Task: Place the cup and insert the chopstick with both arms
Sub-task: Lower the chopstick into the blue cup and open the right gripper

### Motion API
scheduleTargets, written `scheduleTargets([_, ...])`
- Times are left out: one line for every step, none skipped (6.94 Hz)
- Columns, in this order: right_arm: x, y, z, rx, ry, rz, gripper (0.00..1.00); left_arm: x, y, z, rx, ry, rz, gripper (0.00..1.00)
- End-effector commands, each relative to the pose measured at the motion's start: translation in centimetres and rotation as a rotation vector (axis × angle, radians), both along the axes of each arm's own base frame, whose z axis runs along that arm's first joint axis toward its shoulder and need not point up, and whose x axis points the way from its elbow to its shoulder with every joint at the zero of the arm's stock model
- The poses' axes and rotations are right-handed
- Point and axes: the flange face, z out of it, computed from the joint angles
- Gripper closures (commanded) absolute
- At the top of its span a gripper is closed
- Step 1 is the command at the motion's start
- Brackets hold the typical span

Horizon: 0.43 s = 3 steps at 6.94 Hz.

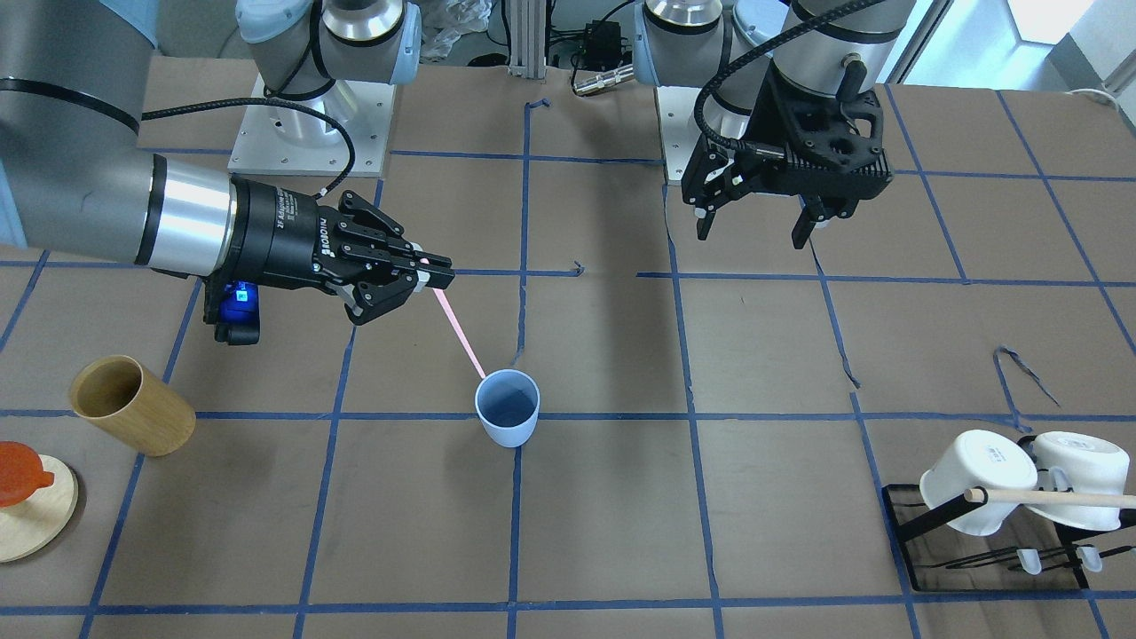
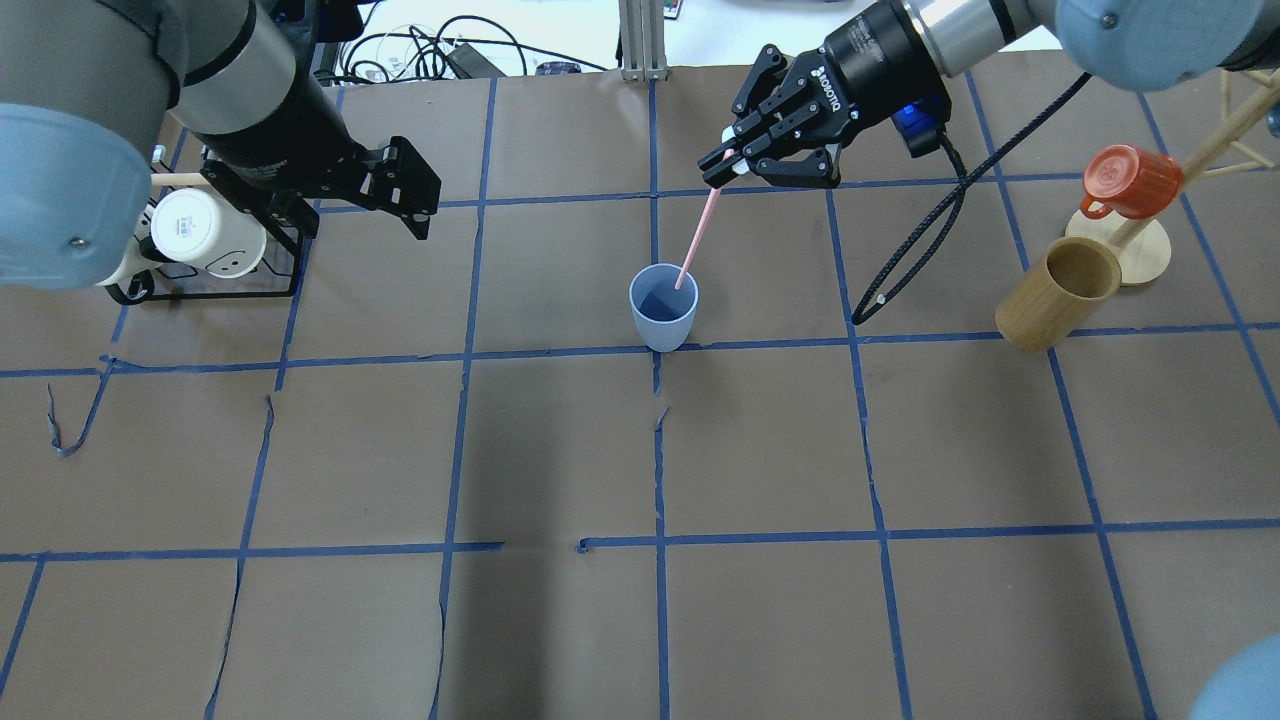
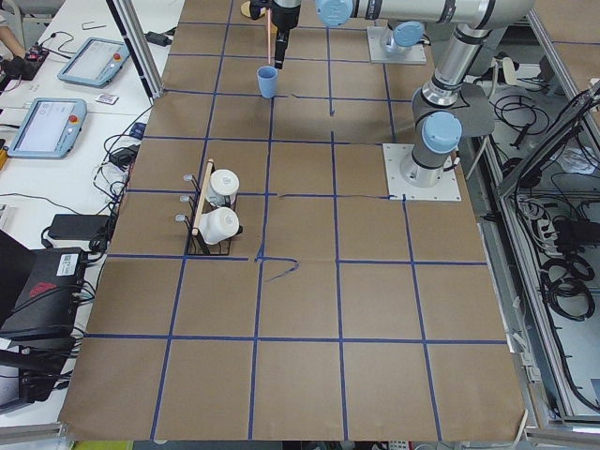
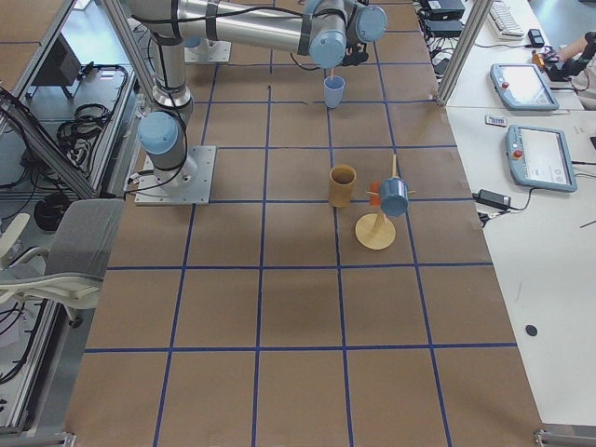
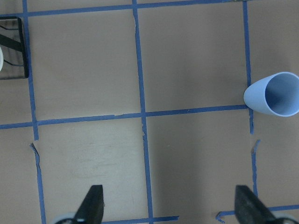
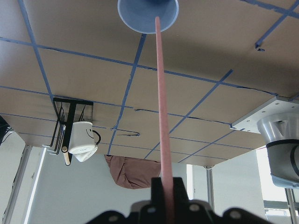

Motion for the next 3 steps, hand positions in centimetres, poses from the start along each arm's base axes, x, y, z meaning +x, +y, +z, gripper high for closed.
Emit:
scheduleTargets([1.5, 0.0, -0.6, -0.004, -0.003, 0.017, 0.99, 0.0, 0.0, 0.0, 0.001, 0.002, 0.0, 0.0])
scheduleTargets([1.7, -0.7, -1.4, -0.015, -0.002, 0.023, 0.98, 0.0, 0.0, -0.1, 0.002, 0.0, 0.0, 0.0])
scheduleTargets([1.7, -1.1, -2.1, -0.024, 0.004, 0.026, 0.97, 0.0, 0.0, -0.2, 0.004, 0.0, 0.0, 0.0])
